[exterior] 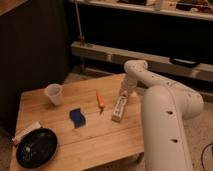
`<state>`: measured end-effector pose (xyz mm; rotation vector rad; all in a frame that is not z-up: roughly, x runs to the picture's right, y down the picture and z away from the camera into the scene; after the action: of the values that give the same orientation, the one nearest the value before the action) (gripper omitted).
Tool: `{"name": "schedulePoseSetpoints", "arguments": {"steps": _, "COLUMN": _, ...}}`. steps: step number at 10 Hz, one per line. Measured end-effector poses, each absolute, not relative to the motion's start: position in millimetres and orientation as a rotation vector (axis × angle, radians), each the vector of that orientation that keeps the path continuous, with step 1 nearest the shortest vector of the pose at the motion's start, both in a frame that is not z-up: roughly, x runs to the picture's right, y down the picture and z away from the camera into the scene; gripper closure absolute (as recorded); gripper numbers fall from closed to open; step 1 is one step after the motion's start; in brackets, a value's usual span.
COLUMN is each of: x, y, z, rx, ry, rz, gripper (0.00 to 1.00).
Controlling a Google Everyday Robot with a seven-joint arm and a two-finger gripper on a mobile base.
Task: Stand the bottle upright
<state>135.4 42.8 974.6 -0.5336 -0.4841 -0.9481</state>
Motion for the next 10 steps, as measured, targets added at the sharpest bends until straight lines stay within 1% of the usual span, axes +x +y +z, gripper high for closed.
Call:
{"name": "schedulePoseSetpoints", "arguments": {"steps": 2, "x": 136, "y": 42, "z": 976, "rx": -0.533, "ry": -0.476, "rz": -0.952, "gripper": 0.51}}
{"name": "schedulePoseSetpoints", "arguments": {"steps": 3, "x": 137, "y": 41, "z": 977, "rx": -0.532, "ry": -0.471, "rz": -0.953, "gripper": 0.56}}
{"name": "schedulePoseSetpoints", "arguments": {"steps": 6, "x": 140, "y": 42, "z": 977, "rx": -0.532, "ry": -0.468, "rz": -0.950, "gripper": 0.82}}
{"name": "schedulePoseSetpoints", "arguments": {"steps": 7, "x": 141, "y": 43, "z": 977, "rx": -0.534, "ry": -0.468, "rz": -0.949, "gripper": 0.85}}
{"name": "schedulePoseSetpoints", "arguments": {"steps": 10, "x": 146, "y": 43, "z": 973, "rx": -0.534, "ry": -0.462, "rz": -0.959, "gripper": 0.86}}
